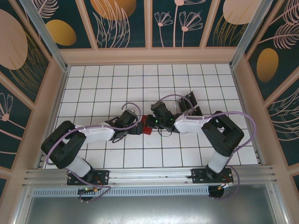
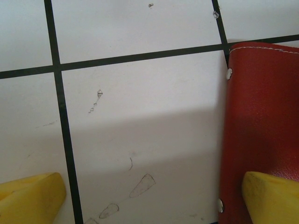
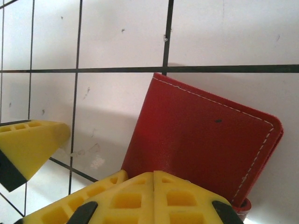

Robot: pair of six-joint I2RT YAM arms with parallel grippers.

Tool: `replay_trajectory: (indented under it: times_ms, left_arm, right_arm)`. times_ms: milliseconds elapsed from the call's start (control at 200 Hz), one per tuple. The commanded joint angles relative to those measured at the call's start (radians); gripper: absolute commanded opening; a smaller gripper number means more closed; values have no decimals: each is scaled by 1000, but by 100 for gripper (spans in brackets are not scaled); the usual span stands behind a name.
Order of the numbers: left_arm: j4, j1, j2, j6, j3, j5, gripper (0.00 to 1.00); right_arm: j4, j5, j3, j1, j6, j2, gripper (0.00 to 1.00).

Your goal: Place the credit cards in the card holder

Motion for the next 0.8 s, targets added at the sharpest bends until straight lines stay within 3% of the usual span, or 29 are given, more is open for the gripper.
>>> replay_trajectory:
  times_ms: [0, 375, 796]
  left_arm:
    - [-14, 10, 69, -4, -20, 13, 98]
    - [-12, 10, 71, -5, -17, 16, 99]
    - [-13, 7, 75, -7, -12, 18, 98]
  right_arm:
    - [4, 2, -2, 2, 5, 25, 0]
    - [31, 8, -42, -21, 9, 50, 0]
    - [52, 11, -60, -30, 14, -27, 0]
